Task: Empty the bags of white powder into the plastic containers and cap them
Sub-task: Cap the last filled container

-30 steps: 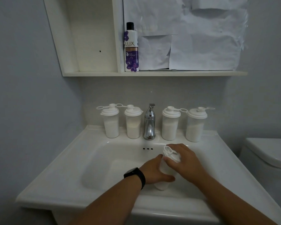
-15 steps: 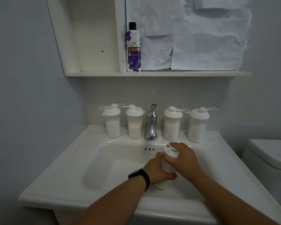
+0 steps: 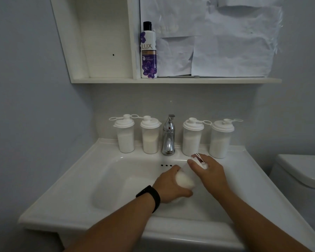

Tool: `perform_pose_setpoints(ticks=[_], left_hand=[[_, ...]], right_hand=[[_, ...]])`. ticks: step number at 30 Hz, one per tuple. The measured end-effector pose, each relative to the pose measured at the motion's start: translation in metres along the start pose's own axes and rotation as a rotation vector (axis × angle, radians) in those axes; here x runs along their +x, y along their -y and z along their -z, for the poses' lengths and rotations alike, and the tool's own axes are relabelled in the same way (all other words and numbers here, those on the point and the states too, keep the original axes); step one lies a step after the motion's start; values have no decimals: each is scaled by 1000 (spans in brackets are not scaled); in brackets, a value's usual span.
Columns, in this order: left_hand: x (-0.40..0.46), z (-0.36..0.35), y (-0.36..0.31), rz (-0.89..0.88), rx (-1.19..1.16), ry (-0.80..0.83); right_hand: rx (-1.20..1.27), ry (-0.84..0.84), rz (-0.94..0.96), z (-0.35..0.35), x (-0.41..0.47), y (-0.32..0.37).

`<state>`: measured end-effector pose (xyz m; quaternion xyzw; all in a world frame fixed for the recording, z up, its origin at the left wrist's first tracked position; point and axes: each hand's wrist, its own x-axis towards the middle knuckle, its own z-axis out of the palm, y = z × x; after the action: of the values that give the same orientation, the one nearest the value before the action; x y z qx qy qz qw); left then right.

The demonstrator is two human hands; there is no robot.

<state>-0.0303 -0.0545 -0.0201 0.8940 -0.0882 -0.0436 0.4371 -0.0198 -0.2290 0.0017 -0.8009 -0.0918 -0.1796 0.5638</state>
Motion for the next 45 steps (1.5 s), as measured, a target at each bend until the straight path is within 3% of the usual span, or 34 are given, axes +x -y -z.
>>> perform_pose_setpoints(ticks=[5,9,12,16,22,27,35,38,42,45], left_hand=[[-8,5,-4,-35,-55,55],[-10,2,-5,8,-113,209],[-11,-2,-2,8,-58,309],[-6,0,1,27,-137,263],[-8,-1,-12,-54,-294,175],[-11,-5,-13,22,-764,245],[-6,-10,-12,235,-735,104],[-5,-10,-15,250,-709,55],[-2,-6,-12,261,-693,-115],[-6,-2,-19,387,-882,-130]], right_hand=[[60,8,-6,4,-4,5],[-11,69,30,7,-6,-2],[-202,180,241,1,-12,-6],[-249,220,386,-9,-12,-8],[166,303,-74,-4,-9,-1],[310,353,-282,-4,-9,-3],[615,399,-617,1,-1,-12],[566,419,-696,-2,-2,-14],[418,413,-654,-2,-3,-11],[334,422,-628,-4,-5,-10]])
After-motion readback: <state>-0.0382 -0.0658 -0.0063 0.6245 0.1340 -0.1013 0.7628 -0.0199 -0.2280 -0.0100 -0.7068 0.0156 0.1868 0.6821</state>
